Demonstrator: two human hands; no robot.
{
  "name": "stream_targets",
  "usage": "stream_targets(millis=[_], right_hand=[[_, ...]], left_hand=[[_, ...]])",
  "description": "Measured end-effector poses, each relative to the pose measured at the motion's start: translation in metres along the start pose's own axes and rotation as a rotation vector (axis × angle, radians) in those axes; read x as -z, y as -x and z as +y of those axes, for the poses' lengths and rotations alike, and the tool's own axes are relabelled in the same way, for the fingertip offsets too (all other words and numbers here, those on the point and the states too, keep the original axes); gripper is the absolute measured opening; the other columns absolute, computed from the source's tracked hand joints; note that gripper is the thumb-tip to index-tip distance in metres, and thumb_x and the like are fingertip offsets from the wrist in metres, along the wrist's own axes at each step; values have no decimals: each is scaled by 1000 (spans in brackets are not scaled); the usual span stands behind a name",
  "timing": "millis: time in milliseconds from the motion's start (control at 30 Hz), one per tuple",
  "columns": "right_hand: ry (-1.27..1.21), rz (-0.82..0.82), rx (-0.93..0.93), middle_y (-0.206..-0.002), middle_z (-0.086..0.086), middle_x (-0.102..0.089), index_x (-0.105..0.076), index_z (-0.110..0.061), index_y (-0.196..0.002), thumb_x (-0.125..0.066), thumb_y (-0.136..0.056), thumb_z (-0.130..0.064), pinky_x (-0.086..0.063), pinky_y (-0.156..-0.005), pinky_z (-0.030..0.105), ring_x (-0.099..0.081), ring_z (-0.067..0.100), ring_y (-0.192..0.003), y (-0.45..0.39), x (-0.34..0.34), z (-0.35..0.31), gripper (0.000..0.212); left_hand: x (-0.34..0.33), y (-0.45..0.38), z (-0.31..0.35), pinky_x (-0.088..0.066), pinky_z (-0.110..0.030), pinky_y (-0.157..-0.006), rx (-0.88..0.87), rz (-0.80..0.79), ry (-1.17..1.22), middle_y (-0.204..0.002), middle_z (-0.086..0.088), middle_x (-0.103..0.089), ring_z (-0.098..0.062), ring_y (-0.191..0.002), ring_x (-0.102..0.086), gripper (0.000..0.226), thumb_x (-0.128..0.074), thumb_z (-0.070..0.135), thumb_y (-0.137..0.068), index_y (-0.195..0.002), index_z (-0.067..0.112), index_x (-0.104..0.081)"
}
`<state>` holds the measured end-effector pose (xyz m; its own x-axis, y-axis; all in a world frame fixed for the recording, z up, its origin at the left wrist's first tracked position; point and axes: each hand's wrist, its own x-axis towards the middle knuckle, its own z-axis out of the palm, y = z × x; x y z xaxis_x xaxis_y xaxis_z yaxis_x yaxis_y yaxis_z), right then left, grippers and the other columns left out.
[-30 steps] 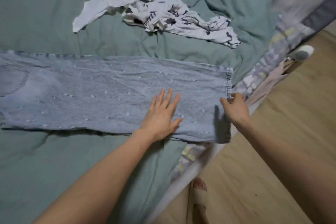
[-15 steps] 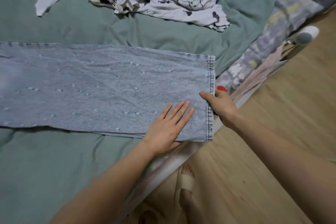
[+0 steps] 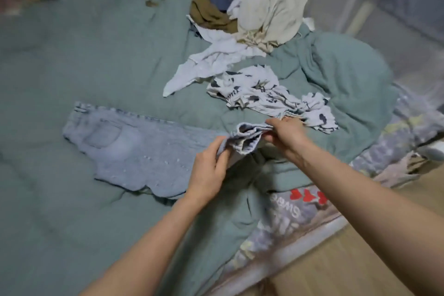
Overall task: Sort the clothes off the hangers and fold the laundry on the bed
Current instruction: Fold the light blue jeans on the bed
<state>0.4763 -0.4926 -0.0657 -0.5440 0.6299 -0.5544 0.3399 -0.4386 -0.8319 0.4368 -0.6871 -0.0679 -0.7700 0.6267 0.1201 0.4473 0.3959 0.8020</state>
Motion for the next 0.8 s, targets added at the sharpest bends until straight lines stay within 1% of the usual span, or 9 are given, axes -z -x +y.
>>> stream_targets(millis=[67, 167, 267, 367, 433, 500, 600, 700, 800], right_hand=[[36, 15, 89, -80, 13, -56, -46, -2, -96, -60, -82, 4, -50, -40, 24, -61, 12, -44, 10, -35, -28, 21], [201, -29, 227, -118, 9, -57, -36, -27, -132, -66, -73, -9, -60, -67, 45, -68, 28, -84, 16, -87, -57, 69], [235, -204, 284, -94, 17, -59, -62, -10, -96, -60, -85, -1, -61, -62, 40, -65, 26, -66, 36, -149, -86, 14], [280, -361, 290, -66, 8, -48, -60, -7, -75, -48, -92, 6, -57, -57, 29, -53, 9, -46, 52, -211, -106, 24], [363, -460, 306, -65, 6, -52, -61, -8, -82, -43, -91, 6, -51, -61, 29, -52, 10, -50, 57, -247, -112, 25], [583, -516, 444, -75, 8, -63, -64, -6, -94, -51, -87, 2, -50, -69, 33, -60, 16, -64, 56, -281, -114, 17], [1012, -440, 773, -88, 10, -71, -66, -12, -95, -61, -77, -5, -51, -75, 35, -66, 27, -86, 44, -328, -110, 20], [1389, -227, 1028, -90, 12, -68, -66, -16, -91, -58, -78, -11, -40, -65, 35, -63, 33, -91, 32, -369, -111, 16], [1625, -212, 1400, -94, 15, -58, -68, -12, -81, -64, -77, -13, -38, -76, 37, -54, 34, -95, -2, -410, -102, 6]], left_hand=[[32, -10, 1, -36, -37, -64, 58, 41, -131, -85, -9, -66, -29, -82, -58, 18, -47, 20, -93, -103, 14, -61], [83, -17, 0, -25, -32, -58, 163, 116, -234, -68, -1, -53, -34, -72, -58, 9, -48, 8, -94, -92, 15, -54], [135, -24, 1, -43, -14, -52, 246, 185, 55, -85, 0, -59, -10, -57, -64, 31, -42, -6, -91, -116, 9, -53], [184, -32, -16, -47, -14, -76, 159, 252, -16, -112, 8, -60, -9, -91, -62, 60, -64, 2, -80, -132, 24, -43], [216, -40, -32, -48, -27, -87, 191, 305, -161, -128, 9, -55, -11, -106, -57, 74, -77, 22, -76, -138, 30, -37], [248, -49, -50, -50, -37, -86, 190, 401, -281, -127, 6, -58, -17, -109, -57, 61, -72, 27, -81, -135, 30, -43], [289, -62, -83, -51, -40, -81, 151, 421, -390, -118, 3, -64, -25, -104, -62, 37, -61, 19, -89, -124, 27, -58], [315, -68, -120, -51, -41, -85, 183, 387, -427, -120, 0, -66, -27, -107, -62, 37, -58, 17, -92, -128, 25, -58], [330, -71, -160, -46, -36, -94, 231, 371, -334, -125, -9, -64, -28, -111, -60, 42, -54, 8, -94, -136, 15, -54]])
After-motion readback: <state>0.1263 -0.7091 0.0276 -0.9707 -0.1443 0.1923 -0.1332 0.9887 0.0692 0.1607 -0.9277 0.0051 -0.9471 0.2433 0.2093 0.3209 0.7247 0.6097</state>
